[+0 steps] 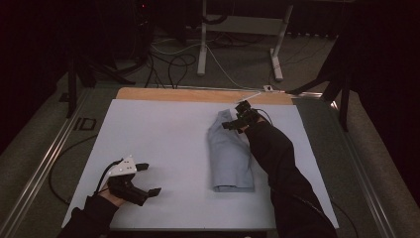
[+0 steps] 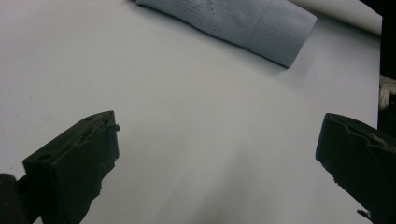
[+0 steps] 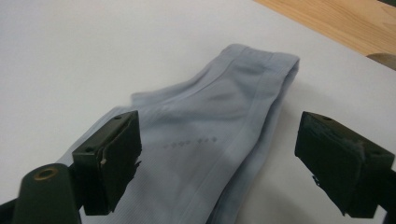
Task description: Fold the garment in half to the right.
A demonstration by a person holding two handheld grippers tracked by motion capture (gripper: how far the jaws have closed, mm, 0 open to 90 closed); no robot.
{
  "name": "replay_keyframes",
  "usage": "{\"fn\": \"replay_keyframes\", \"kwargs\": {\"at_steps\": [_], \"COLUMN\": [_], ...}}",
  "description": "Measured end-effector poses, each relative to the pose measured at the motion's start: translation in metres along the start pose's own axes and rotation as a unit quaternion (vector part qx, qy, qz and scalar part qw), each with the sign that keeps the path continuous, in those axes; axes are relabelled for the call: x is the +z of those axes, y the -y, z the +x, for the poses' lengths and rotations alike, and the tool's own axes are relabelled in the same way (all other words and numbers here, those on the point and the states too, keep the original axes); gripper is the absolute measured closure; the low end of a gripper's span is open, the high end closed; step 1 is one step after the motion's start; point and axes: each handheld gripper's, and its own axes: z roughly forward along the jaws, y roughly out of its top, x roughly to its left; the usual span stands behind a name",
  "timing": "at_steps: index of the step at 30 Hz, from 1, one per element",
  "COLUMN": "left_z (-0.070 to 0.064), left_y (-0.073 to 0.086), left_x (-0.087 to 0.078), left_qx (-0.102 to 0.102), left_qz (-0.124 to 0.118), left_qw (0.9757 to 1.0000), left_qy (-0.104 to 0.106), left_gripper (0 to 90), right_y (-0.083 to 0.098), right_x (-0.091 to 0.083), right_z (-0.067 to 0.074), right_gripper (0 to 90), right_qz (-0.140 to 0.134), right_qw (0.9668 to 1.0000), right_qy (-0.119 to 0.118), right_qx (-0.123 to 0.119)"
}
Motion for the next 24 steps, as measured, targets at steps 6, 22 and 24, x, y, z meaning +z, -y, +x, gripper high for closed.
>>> {"fn": "replay_keyframes", "kwargs": {"at_steps": [6,22,24], "left_z": [-0.001,0.0,0.0], "left_y": [0.0,0.0,0.0], "left_x": [0.0,0.0,0.0], "left_qx": [0.001,0.001,0.002], "left_qz": [0.001,0.002,0.002], "left_qw": [1.0,1.0,1.0], "left_qy": [0.001,0.001,0.002], "left_gripper": [0.4,0.4,0.4], "right_y": [0.009,0.044,0.048], "right_x": [-0.016,-0.06,-0.064], "right_z": [0.013,0.071,0.078], "right_gripper": [14.4,14.8,13.9], "right_qz": [-0.01,-0.042,-0.05], "right_qw": [0.9998,0.9934,0.9913], "right_qy": [-0.016,-0.076,-0.095], "right_qx": [-0.012,-0.076,-0.076]}}
